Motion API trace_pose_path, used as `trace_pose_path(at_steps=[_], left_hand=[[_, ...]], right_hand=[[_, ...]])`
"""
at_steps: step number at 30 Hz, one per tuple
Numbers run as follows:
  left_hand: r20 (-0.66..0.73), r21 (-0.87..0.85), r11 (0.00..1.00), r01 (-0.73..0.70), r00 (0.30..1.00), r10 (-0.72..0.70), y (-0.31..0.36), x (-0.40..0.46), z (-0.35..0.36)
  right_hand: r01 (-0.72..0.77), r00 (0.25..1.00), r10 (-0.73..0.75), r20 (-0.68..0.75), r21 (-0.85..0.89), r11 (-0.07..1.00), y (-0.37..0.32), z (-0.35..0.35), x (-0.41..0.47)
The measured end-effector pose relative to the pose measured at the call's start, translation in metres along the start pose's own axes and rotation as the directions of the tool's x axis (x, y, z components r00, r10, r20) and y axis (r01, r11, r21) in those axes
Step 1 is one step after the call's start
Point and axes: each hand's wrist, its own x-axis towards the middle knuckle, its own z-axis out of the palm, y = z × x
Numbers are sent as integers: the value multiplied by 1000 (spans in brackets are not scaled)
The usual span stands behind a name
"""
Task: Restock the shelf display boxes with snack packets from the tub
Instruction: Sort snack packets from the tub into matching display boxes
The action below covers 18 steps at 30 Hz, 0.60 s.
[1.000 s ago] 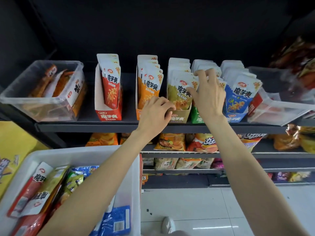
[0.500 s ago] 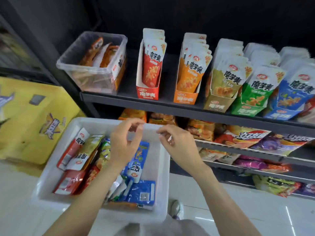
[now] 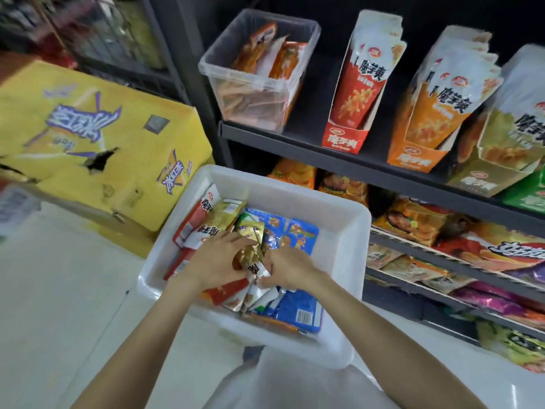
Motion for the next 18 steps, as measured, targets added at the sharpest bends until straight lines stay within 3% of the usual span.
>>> trace_pose_path(at_steps=[3, 7, 10, 13, 16, 18], left_hand=[[-34, -38, 998, -48, 998, 47, -3, 4, 2], [-145, -139, 982, -131, 983, 110, 1, 19, 0], [-217, -370, 925, -91, 976, 10, 17, 33, -14], [-156, -605, 794, -57, 987, -48, 34, 43, -26], [-230, -694, 719, -41, 959, -168, 51, 48, -25], [-343, -683, 727, -70, 910, -235, 60, 50, -23]], right_hand=[[-62, 995, 75, -63, 181, 981, 8, 5, 2], [-22, 897, 165, -410, 332, 943, 25, -20, -5], [124, 830, 110, -547, 373, 919, 35, -54, -27], [244, 718, 161, -677, 462, 853, 40, -80, -50], [217, 544, 259, -798, 432, 876, 45, -90, -66], [208, 516, 343, -785, 503, 839, 49, -90, -74]])
